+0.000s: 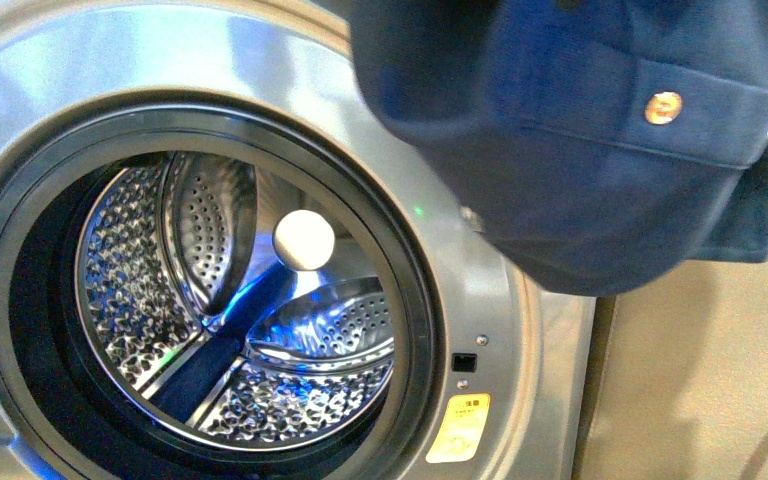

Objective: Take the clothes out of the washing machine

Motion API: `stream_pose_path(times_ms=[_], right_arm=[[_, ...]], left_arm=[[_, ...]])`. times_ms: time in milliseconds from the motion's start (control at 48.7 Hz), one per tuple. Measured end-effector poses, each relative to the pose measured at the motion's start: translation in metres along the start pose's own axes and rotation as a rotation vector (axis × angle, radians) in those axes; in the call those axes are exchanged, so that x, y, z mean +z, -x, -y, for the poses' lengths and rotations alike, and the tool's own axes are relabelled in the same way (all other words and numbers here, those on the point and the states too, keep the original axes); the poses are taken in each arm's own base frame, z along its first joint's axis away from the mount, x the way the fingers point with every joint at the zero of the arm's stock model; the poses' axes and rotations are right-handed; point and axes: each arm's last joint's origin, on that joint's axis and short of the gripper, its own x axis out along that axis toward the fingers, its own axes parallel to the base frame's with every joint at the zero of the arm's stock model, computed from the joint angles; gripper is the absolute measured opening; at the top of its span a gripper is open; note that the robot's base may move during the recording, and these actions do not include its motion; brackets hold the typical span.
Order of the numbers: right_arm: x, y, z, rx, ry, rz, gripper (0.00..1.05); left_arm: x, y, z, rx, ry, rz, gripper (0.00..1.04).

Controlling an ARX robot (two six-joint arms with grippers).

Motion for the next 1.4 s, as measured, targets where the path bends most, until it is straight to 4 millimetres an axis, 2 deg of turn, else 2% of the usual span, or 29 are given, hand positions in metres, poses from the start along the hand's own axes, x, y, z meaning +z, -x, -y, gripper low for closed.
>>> stream_pose_path(times_ms=[287,431,595,800,1108,1395], right_arm=[[-0.006,0.018,-0.019,0.185,-0.102,0.03,0.97],[-0.01,0.018,-0.02,0.188,-0.152,0.019,0.97],[-0.016,0.003,-0.022,0.117,-0.198,0.0,0.97],[-0.013,-0.024,-0.03,0.049,-0.133,0.018,0.97],[-0.01,-0.052,-0.046,-0.034,-0.043,0.045,0.97],[-0.008,-0.075,-0.044,-0.219,0.0,0.065,0.97]], left_arm=[[0.0,0.0,0.0,-0.004,0.0,0.0,0.11],[0.0,0.0,0.0,-0.005,0.0,0.0,0.11],[0.0,0.0,0.0,-0.004,0.0,0.0,0.11],[0.0,0.0,0.0,0.0,0.0,0.0,0.11],[0.0,0.0,0.0,0.001,0.0,0.0,0.11],[0.0,0.0,0.0,0.003,0.0,0.001,0.11]])
